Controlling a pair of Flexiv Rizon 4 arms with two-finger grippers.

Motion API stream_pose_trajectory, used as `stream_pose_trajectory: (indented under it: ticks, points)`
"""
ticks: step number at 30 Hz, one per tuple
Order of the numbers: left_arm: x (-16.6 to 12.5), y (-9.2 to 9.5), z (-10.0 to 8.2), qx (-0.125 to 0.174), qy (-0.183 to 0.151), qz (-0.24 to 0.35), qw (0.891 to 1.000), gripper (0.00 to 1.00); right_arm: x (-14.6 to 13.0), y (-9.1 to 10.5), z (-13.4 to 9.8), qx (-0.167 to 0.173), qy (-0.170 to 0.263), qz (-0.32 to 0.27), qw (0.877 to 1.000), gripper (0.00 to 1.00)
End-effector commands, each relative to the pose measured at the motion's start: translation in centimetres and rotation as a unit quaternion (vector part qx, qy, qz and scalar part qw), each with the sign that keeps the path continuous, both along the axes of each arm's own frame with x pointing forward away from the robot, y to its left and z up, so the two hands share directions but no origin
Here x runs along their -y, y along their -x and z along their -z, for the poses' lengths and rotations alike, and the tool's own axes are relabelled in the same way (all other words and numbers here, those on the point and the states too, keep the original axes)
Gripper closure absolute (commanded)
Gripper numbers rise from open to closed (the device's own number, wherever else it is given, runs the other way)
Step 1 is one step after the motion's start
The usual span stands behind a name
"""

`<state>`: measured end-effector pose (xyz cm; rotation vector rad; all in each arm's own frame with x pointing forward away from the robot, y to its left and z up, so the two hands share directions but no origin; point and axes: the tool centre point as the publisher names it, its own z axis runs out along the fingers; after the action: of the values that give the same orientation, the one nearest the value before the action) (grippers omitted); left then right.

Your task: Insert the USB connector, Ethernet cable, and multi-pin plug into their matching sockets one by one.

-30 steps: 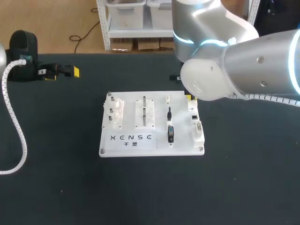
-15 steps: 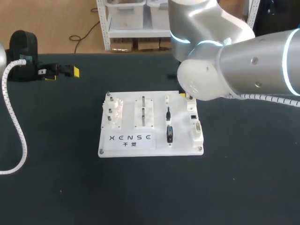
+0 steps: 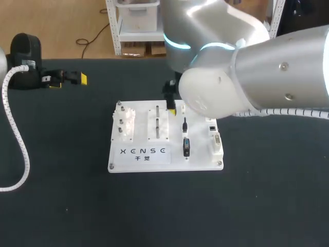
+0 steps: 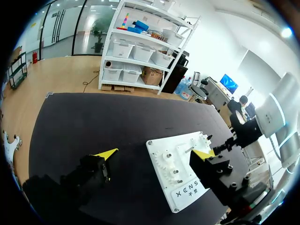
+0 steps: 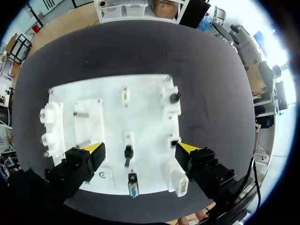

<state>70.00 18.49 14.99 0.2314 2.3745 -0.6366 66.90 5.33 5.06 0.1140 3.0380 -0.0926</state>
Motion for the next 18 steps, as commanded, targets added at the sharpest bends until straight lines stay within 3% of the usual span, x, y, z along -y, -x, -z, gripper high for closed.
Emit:
stream_pose_trajectory:
  ticks: [1,18]
  points:
    - [0.0,0.0,0.0,0.000,0.000,0.000,1.000,0.00,-0.4,1.4,0.9,-0.003,-0.011,0.004,1.000,0.00]
    - [0.0,0.0,0.0,0.000,0.000,0.000,1.000,0.00,-1.4,1.7,2.9,-0.011,-0.038,0.002,0.999,0.00]
